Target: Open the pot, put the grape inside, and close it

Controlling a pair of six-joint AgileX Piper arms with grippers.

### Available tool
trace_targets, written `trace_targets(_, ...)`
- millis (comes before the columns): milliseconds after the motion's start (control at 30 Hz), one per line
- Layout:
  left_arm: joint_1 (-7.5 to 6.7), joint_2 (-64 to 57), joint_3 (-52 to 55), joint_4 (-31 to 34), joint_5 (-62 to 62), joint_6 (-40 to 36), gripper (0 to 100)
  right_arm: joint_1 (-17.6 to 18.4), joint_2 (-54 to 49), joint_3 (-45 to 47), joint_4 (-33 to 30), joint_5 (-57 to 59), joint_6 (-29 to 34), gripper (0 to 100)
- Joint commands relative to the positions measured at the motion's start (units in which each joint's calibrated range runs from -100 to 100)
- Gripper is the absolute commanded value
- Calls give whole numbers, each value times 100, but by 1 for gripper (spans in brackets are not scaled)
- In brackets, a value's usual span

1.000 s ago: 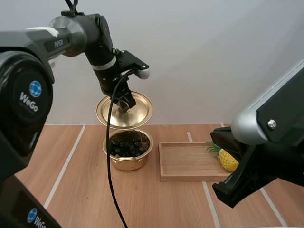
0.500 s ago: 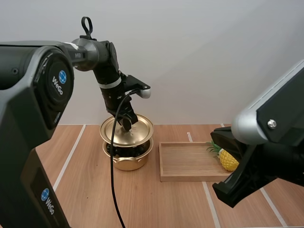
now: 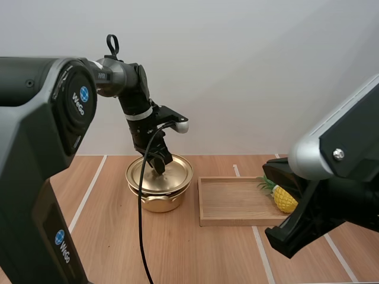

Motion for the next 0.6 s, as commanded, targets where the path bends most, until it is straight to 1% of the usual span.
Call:
trace_targets(0,-32,36,58,-144,0,30,0,-25,-34,6,-6,0,14,0)
trace_targets(167,-32,110,58,-144,-31,33,0,-25,-34,6,-6,0,14,0)
trace_targets(400,-32,110,58,-109,-532,103,0,-25,-34,6,-6,0,14,0)
trace_targets(567,-32,110,58,-109,-550,142,0,-25,-34,6,-6,0,14,0)
